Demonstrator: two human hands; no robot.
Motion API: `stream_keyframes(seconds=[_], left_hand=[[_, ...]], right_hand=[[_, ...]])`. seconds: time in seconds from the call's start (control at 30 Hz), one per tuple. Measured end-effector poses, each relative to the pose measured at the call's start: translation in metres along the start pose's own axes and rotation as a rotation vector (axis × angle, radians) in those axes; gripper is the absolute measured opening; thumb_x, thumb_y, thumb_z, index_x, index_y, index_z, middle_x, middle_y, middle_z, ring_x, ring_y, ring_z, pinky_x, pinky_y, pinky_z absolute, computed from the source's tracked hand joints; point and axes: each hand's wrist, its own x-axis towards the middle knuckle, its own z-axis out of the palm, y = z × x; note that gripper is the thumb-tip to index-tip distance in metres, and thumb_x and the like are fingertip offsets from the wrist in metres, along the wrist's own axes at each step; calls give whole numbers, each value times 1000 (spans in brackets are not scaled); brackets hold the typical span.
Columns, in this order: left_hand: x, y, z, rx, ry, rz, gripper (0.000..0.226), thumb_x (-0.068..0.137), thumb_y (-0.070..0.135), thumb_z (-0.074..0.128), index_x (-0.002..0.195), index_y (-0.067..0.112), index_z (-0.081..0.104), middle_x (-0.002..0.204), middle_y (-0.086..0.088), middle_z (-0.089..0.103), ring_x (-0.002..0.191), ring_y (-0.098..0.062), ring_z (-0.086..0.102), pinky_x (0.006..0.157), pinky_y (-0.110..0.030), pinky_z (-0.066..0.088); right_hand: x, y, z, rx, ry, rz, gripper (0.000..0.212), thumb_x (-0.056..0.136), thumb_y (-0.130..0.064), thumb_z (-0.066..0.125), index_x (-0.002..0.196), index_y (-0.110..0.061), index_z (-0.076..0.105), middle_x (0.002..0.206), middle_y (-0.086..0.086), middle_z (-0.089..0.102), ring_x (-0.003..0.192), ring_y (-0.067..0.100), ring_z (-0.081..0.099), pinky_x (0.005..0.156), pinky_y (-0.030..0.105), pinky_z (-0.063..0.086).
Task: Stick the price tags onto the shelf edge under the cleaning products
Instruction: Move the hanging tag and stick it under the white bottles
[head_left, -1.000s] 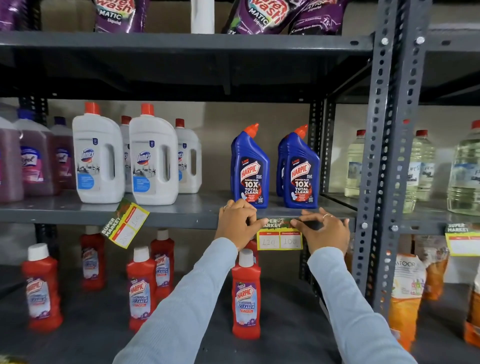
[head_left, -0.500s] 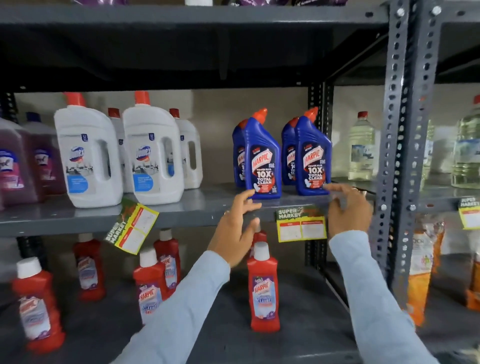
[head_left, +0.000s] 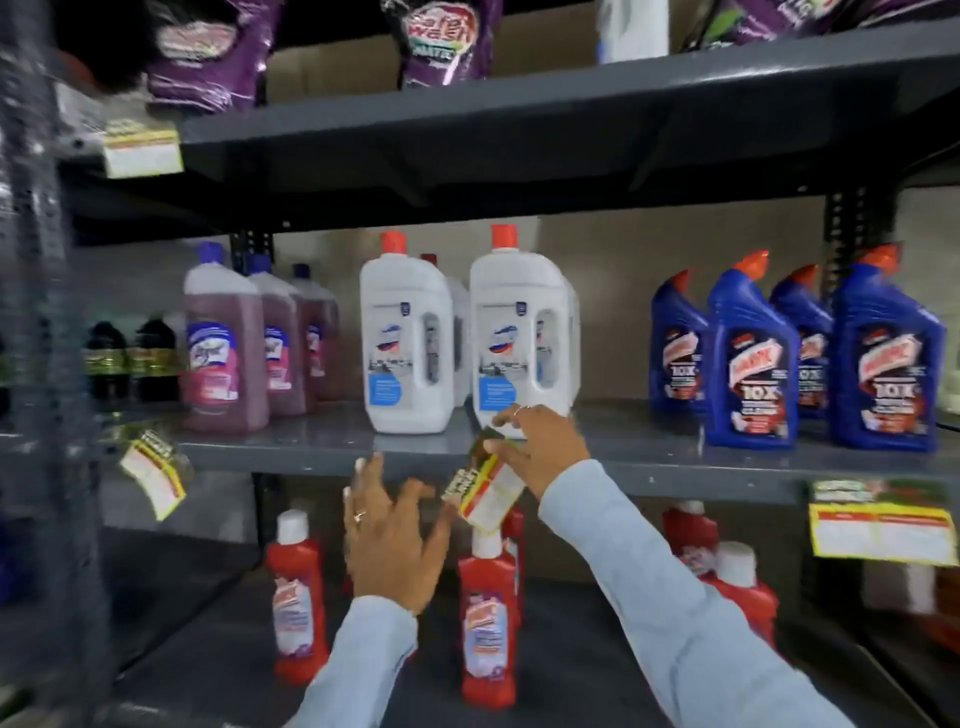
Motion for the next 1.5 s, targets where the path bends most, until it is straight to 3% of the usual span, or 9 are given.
stream_keyframes(seconds=[0.27,0.43,0.6,0.8,0.9,1.03,1.23,1.37,1.5], left_hand=[[39,-9,-4,-121,-155,138,23,85,44,58,83,23,69,150,-7,34,147,-25,4,113,-41,-17],[42,-11,-10,-147,-197,159,18,85,38,60,89,23,70,142,-6,42,145,-26,12,111,-39,-18],[57,-13,-27,-129,-310,243,19,89,32,52,95,21,65,117,-8,50,119,-30,45,118,-47,0],[67,-24,-40,-130,-471,334,12,89,31,52,87,24,62,123,0,47,118,-27,45,101,-48,43],[61,-32,-37,-31,-387,417,15,88,34,57,91,23,66,134,2,46,123,-25,44,101,-44,44],[70,-30,-37,-61,-358,398,21,83,39,64,84,19,70,125,4,54,104,-19,57,91,-36,49],[90,-26,-43,-184,-447,245,27,76,46,69,70,20,68,85,6,63,69,-11,57,54,-21,40],[95,-20,-42,-162,-456,210,26,77,43,69,69,19,66,79,4,63,66,-14,58,53,-22,41],[98,-17,-37,-127,-436,209,24,77,41,69,68,20,62,86,0,62,74,-18,59,61,-27,47]], right_hand=[[10,-29,19,-282,76,169,21,88,-30,56,105,-17,60,107,9,63,83,25,58,72,32,48],[12,-46,15,-412,66,245,21,84,-31,61,99,-17,65,111,10,63,96,31,58,78,35,48],[2,-48,6,-186,106,336,21,72,-27,76,89,-16,73,105,7,67,98,28,63,81,32,50],[-26,-28,20,57,189,281,20,71,-19,77,88,-10,75,95,-2,68,95,15,62,87,29,45],[-31,-17,36,-66,125,218,32,71,-16,77,102,-9,69,92,-13,60,87,-5,53,99,27,41],[-28,-13,38,-184,175,166,16,72,-18,76,85,-10,76,125,-2,56,110,12,51,92,20,36],[-19,-16,22,12,260,246,13,65,-23,82,75,-16,77,105,0,67,91,14,60,80,27,47],[-12,-13,27,-4,289,268,16,66,-23,81,77,-13,77,98,-2,66,86,15,60,77,27,49],[-7,-9,31,-18,337,288,13,66,-25,81,71,-14,77,75,-10,61,66,9,57,55,12,38]])
